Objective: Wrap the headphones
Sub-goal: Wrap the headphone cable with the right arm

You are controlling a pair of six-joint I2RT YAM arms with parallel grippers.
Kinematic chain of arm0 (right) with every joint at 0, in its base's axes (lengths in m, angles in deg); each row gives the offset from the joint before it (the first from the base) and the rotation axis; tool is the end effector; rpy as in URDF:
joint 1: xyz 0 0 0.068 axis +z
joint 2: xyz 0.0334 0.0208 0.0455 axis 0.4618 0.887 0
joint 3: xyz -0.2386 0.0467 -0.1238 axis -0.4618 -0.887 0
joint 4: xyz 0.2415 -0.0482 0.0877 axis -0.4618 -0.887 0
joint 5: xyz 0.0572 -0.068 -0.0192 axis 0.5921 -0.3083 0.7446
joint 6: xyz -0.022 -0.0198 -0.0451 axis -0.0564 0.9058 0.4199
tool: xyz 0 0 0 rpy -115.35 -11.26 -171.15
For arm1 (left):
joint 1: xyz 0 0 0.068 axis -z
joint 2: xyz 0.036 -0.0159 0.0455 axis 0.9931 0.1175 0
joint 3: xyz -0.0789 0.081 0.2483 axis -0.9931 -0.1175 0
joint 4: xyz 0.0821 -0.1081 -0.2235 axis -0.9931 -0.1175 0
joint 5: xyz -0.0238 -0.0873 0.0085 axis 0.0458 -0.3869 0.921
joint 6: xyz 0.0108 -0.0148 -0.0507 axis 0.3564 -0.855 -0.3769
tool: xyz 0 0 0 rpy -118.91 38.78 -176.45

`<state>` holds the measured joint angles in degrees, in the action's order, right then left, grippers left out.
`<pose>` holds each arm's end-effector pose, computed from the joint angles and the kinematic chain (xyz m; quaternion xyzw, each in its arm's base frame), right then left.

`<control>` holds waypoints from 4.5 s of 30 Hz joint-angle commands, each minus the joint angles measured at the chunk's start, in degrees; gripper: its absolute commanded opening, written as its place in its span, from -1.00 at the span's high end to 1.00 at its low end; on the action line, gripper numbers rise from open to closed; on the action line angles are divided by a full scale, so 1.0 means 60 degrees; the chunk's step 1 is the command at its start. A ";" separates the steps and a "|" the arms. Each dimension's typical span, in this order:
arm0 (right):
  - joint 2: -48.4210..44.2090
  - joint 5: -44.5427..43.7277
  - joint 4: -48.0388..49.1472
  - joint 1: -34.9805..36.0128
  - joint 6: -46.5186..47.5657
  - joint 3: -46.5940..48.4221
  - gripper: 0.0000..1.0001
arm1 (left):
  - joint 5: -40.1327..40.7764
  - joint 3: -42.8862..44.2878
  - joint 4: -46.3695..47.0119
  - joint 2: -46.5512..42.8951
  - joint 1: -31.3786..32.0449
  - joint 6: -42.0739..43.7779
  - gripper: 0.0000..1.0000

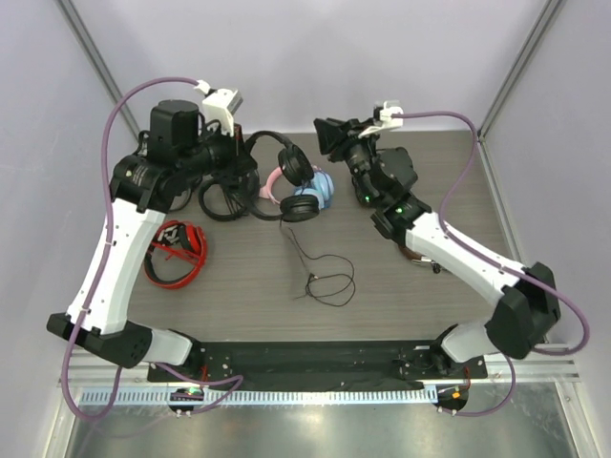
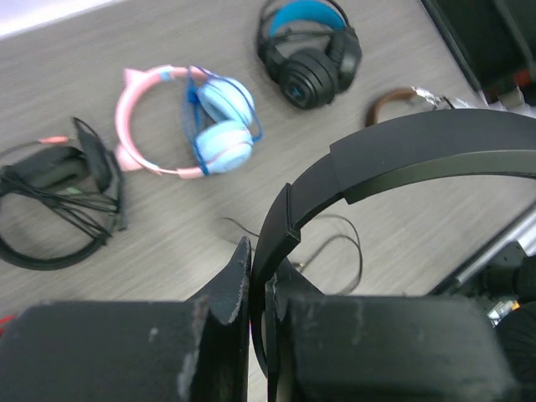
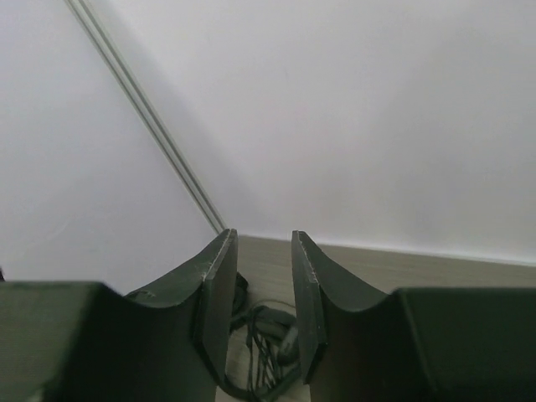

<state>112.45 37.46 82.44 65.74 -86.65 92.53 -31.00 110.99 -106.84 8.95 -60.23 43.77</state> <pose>0.2789 0.2091 0.4165 0.0019 0.5733 0.3328 0.7487 0.2353 -0.1109 0.4835 0.1704 0.8332 -0.2611 0.4567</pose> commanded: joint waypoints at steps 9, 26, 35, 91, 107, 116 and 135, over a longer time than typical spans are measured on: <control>-0.3342 0.1699 -0.2705 0.0013 0.1029 -0.3022 -0.04 | 0.1400 0.1468 0.0795 -0.0172 0.0029 -0.0504 1.00; -0.4005 0.0796 -0.1401 0.3250 0.2977 -0.4521 -0.26 | 0.3013 0.2288 0.1368 -0.0042 0.0029 -0.0769 1.00; -0.2569 0.1015 -0.0302 0.3866 0.2699 -0.3687 -0.35 | 0.2881 0.2434 0.1382 0.0031 0.0029 -0.0827 1.00; -0.0430 -0.0963 0.0358 0.0907 0.5499 -0.1120 0.98 | 0.0612 0.2640 0.0649 0.0017 0.0015 -0.1090 1.00; -0.0882 -0.1692 0.0622 0.3703 0.4748 -0.3421 0.98 | 0.1868 0.2186 0.2481 0.0060 -0.0220 -0.2863 1.00; -0.0371 -0.3173 -0.0446 0.5651 0.6622 -0.2705 0.98 | 0.2994 0.1454 0.2892 0.0032 -0.0220 -0.3391 0.99; -0.0618 -0.4009 -0.1048 0.7454 1.0035 -0.1474 0.98 | 0.5355 -0.0099 0.2950 -0.0481 -0.0176 -0.2015 1.00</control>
<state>111.77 14.44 74.99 108.76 -34.71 80.42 -2.92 110.62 -94.78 8.10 -61.41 30.22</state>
